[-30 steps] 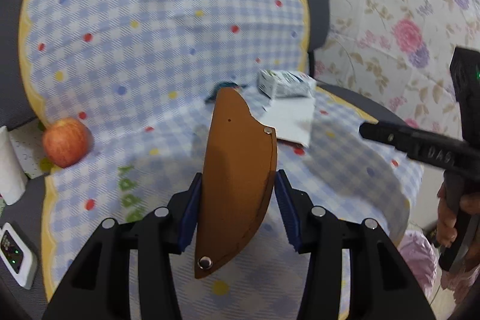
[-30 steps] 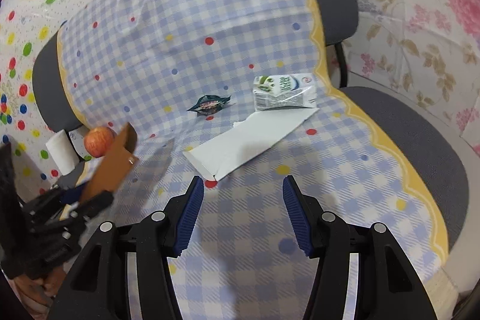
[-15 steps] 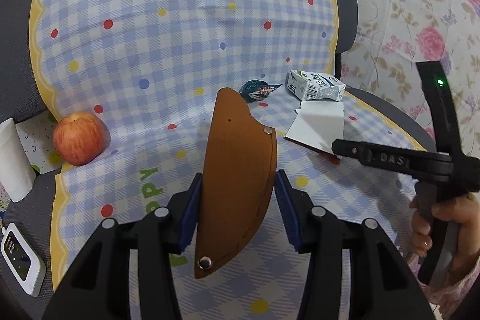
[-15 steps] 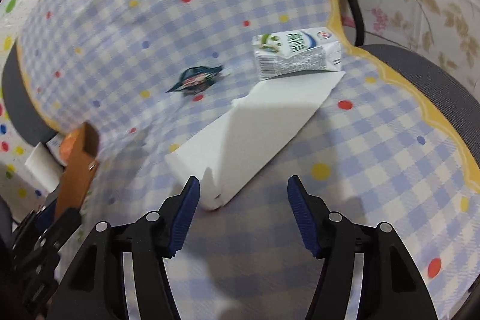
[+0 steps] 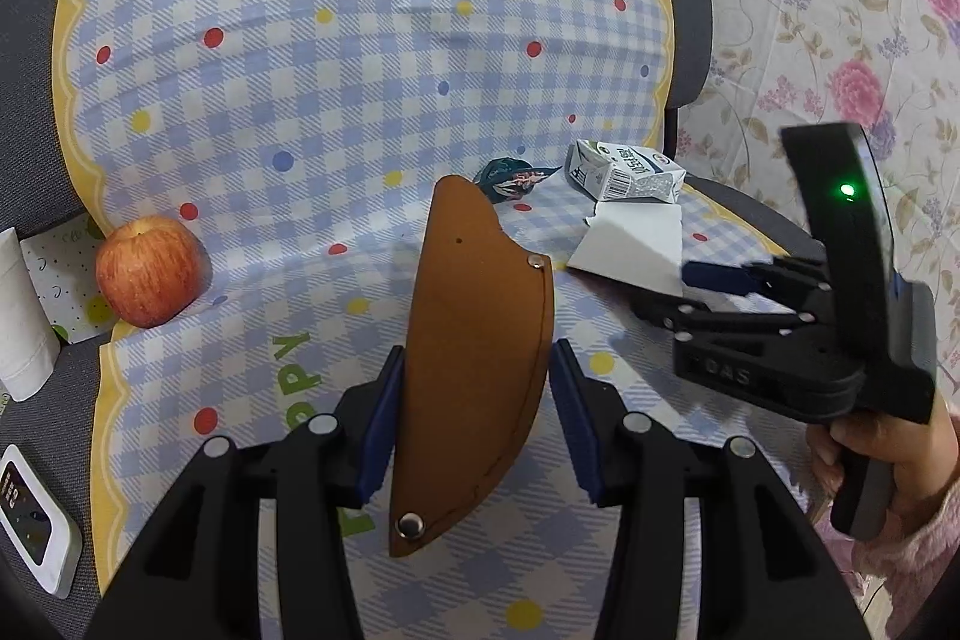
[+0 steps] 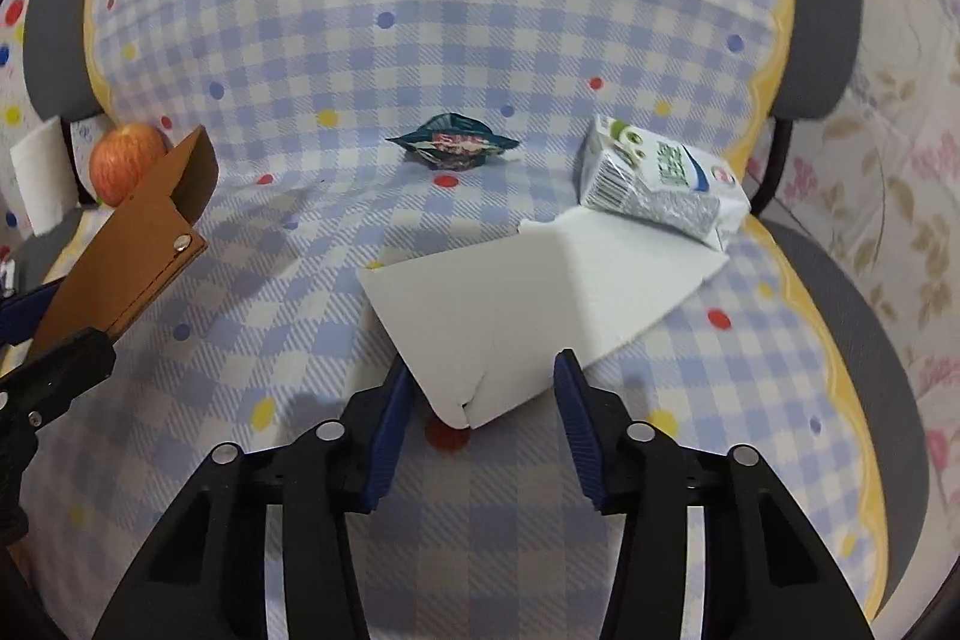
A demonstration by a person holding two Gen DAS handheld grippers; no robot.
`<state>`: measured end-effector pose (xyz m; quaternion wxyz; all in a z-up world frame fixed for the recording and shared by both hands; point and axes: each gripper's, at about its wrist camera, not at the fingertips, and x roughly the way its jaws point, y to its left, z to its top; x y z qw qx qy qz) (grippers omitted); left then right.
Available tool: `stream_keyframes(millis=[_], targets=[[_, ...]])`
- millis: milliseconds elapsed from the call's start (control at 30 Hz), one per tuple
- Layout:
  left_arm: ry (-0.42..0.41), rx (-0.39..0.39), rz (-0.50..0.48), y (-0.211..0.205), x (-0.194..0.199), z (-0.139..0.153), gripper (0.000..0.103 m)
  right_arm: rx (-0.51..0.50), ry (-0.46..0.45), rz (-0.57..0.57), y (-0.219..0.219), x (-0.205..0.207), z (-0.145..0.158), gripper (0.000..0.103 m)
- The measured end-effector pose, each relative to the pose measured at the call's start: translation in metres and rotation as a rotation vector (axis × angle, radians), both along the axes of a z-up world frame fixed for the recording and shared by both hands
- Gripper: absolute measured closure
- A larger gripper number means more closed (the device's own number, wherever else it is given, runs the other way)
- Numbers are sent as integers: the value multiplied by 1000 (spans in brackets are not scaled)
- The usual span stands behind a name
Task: Collect trash
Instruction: 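Carry the leather piece and paper sheet to the pink bin and open both tools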
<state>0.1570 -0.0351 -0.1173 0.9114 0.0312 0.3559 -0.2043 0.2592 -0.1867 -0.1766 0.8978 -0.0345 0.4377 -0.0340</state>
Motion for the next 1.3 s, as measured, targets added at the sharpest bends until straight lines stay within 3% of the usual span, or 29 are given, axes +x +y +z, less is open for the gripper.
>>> stream_keyframes(millis=[100, 300, 533, 633, 867, 1000, 1300], targets=[[3, -1, 0, 0, 1, 0, 57, -18, 12, 54, 9, 8, 0, 86], [-55, -6, 6, 3, -14, 16, 57, 19, -83, 60, 10, -11, 34, 96], [-186, -28, 21, 8, -47, 65, 57, 106, -319, 45, 2, -70, 132, 101], [-222, -35, 8, 4, -61, 76, 57, 171, -383, 21, -13, -95, 158, 102], [-258, -38, -66, -27, -90, 86, 57, 175, -432, -87, -40, -151, 170, 102], [-258, -27, -149, -63, -118, 77, 57, 160, -450, -162, -57, -204, 169, 102], [-226, -81, -347, -129, -183, 63, 57, 130, -466, -306, -84, -313, 167, 102]])
